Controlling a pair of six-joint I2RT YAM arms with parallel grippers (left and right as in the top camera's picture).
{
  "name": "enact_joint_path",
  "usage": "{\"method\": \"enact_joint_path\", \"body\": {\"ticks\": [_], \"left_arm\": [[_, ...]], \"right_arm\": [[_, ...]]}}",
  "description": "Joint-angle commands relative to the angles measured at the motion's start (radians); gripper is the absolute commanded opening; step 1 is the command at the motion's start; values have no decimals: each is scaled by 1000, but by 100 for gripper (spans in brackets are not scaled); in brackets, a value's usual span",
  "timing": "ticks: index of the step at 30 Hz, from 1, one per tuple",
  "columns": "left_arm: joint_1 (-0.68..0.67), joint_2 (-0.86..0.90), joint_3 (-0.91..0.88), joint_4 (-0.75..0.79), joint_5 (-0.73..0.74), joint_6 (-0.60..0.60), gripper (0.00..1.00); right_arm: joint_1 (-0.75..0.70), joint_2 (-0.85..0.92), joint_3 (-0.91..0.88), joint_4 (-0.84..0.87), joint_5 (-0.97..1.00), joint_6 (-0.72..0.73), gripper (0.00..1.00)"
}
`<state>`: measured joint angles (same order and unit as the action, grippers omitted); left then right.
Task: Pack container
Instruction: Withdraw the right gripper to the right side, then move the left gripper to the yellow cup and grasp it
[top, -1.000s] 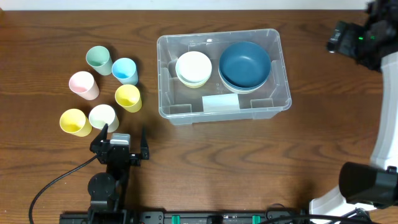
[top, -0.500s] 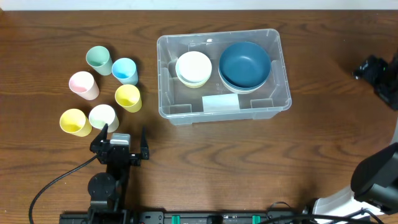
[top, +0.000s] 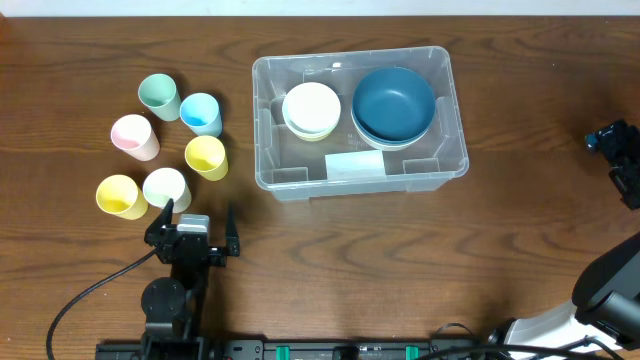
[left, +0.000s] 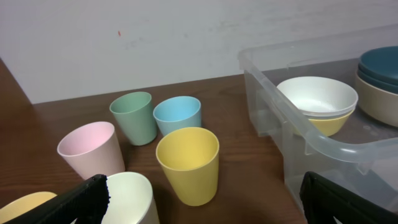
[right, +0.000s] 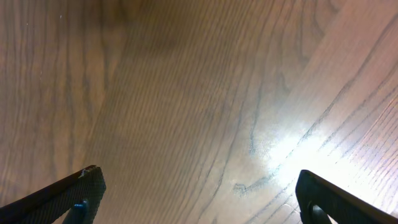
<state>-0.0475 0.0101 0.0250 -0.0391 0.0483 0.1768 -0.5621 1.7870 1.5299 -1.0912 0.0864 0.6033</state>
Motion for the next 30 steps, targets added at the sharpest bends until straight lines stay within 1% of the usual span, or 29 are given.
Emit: {"method": "enact_joint_path", "body": {"ticks": [1,4,7,9,10,12,15,18,21,24,30], "left_arm": [[4,-6,-21,-24,-39,-11,98],[4,-6,-20,-24,-38,-87,98],[4,-6,2,-53,-20,-286,98],[4,-6,40,-104,52,-368,98],[4,-6,60,-125,95,-382,98],[4,-4,108,-176,185,-382,98],[4,13,202,-280,256,-381,98],[4,56,344,-439,257,-373,98],[4,138,491,-575,253,-315,98],[4,273,654,-703,239,-301,98],[4,662,1075,-1020,240,-301,98]], "right_arm": [[-1,3,-5,-1,11,32,99],[-2,3,-5,0,11,32,99],[-2,3,-5,0,11,32,99],[-2,3,-5,0,11,32,99],[-2,3,-5,0,11,32,99],[-2,3,-5,0,11,32,99],[-2,3,-5,0,11,32,99],[-2,3,-5,0,11,32,99],[-2,3,-5,0,11,32,99],[-2,3,-5,0,11,32,99],[-2,3,-5,0,11,32,99]]}}
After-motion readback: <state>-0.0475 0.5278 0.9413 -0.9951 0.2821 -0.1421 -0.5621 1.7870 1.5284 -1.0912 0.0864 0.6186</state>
